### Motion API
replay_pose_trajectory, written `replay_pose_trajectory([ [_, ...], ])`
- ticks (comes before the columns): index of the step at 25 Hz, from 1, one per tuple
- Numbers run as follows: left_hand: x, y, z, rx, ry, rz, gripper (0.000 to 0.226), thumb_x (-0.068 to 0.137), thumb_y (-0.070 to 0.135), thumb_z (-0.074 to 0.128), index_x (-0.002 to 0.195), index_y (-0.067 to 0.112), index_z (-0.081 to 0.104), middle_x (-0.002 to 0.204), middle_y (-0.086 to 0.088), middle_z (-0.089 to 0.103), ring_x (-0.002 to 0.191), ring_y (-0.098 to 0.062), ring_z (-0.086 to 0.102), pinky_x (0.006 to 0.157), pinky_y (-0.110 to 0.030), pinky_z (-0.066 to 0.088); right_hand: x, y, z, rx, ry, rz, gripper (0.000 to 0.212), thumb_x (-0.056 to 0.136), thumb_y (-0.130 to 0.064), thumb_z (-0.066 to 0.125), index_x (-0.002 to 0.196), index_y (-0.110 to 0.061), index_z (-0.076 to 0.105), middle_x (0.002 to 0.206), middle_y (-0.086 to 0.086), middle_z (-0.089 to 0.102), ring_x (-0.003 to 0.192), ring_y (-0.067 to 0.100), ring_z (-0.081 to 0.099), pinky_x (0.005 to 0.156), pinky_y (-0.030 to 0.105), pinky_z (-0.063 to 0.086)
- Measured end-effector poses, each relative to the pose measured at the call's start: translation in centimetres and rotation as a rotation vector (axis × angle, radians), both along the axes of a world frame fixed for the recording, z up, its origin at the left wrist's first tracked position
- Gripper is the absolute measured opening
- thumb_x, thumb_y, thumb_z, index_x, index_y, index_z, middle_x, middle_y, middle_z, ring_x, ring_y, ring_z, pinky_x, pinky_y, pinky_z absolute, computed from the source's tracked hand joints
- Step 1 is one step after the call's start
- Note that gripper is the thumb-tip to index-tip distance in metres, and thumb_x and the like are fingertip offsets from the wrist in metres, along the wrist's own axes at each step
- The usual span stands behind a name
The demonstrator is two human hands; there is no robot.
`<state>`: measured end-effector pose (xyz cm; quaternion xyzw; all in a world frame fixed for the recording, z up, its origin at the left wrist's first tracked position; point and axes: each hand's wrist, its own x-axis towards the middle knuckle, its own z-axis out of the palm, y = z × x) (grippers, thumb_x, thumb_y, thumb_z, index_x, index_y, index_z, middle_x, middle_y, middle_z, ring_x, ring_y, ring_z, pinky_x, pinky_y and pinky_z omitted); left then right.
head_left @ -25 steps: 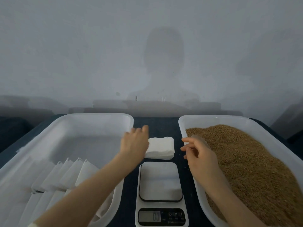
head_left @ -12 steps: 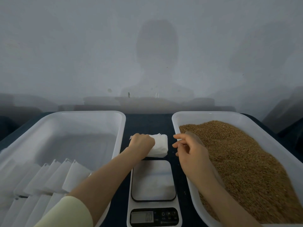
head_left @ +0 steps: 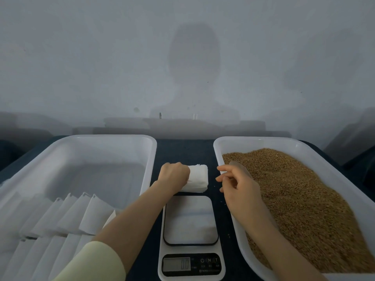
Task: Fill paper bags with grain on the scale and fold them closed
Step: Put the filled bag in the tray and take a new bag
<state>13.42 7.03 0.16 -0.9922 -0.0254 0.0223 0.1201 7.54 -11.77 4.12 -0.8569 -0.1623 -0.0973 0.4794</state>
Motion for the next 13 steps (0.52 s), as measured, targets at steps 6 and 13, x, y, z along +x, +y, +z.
replay_pose_trajectory([
  [6,-1.6,1.5,2.8,-0.589,-0.310,0.130,0.013,0.098,0.016,0.043,0.086,0.011,0.042,0.074,-0.004,0.053,0.069,-0.027,0.051,0.060,-0.033,0.040,-0.1,0.0,0.1,-0.013,0.003,0.010,0.024,0.094,-0.006,0.049,0.110,-0.018,0.062,0.091,-0.010,0.063,0.077,0.007,0.062,0.068,0.033,0.055],
  [13,-9.2,1.1,4.7,-1.849,-0.215,0.331,0.013,0.093,0.016,0.060,0.103,0.010,0.065,0.100,-0.008,0.070,0.084,-0.018,0.071,0.065,-0.029,0.058,-0.3,0.5,-0.4,0.029,0.129,0.146,0.024,0.095,-0.023,0.052,0.119,-0.025,0.054,0.090,-0.011,0.065,0.077,0.001,0.065,0.062,0.008,0.047],
])
